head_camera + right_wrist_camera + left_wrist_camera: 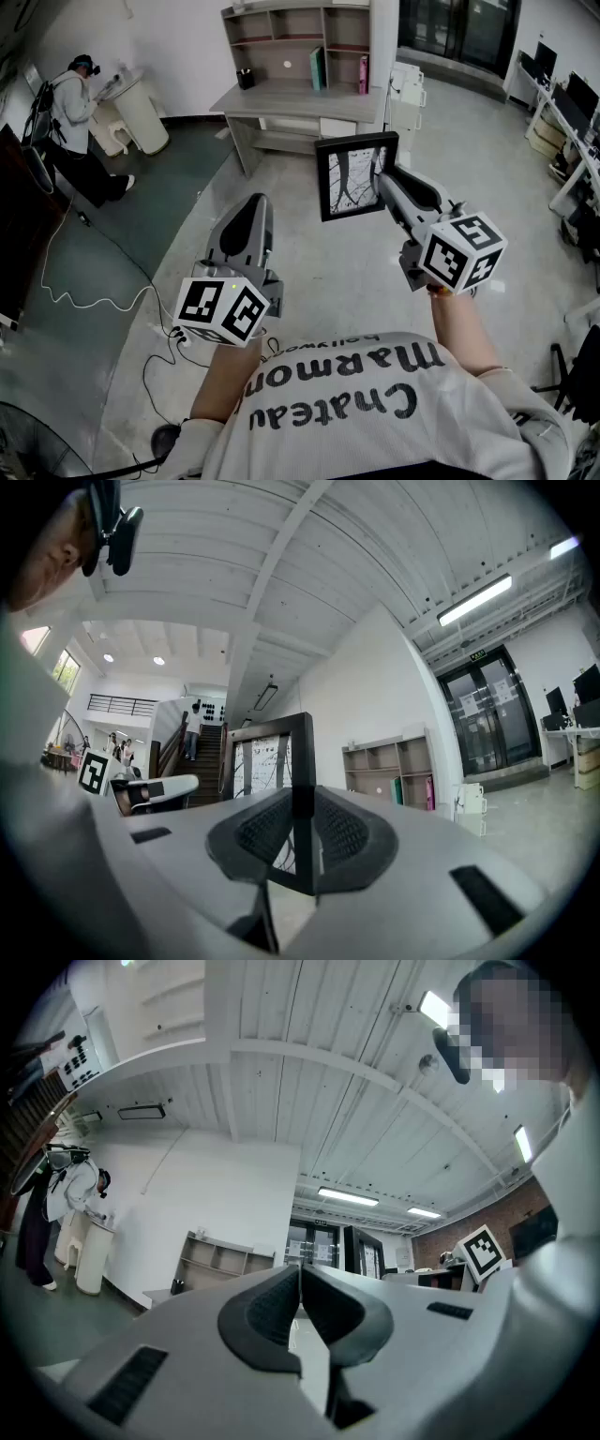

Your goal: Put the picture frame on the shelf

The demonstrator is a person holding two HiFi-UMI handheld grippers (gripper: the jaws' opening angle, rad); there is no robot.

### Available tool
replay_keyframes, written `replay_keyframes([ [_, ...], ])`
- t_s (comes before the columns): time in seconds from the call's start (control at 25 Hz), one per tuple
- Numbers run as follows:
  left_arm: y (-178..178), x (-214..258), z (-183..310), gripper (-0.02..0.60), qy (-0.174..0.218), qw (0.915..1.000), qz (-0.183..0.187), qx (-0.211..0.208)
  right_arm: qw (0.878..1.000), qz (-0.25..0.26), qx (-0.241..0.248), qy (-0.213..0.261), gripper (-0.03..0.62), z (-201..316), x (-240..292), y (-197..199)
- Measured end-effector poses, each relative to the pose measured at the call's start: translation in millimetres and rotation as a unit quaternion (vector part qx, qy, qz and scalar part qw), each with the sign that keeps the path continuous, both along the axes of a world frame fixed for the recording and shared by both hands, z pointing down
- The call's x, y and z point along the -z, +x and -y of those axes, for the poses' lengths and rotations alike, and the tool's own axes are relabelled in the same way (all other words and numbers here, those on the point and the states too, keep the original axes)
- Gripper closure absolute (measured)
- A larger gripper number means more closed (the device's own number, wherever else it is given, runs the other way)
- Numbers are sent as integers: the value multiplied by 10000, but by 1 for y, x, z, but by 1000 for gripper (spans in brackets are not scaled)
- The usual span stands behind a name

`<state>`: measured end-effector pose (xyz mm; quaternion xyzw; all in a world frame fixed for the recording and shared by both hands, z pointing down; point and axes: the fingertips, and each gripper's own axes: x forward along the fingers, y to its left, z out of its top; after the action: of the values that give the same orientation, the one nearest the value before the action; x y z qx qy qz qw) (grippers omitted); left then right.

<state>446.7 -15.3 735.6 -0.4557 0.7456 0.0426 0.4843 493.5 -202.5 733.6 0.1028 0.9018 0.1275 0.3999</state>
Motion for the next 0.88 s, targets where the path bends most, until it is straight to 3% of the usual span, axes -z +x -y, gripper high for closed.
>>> replay_keyframes([
  [0.56, -8, -5, -8, 557, -173, 9995, -104, 238, 9998, -98, 84, -180, 516, 2, -5, -18],
  [0.88, -90, -11, -71, 557, -124, 9991, -404, -57, 9986, -433, 202, -209, 516, -59, -3, -103],
])
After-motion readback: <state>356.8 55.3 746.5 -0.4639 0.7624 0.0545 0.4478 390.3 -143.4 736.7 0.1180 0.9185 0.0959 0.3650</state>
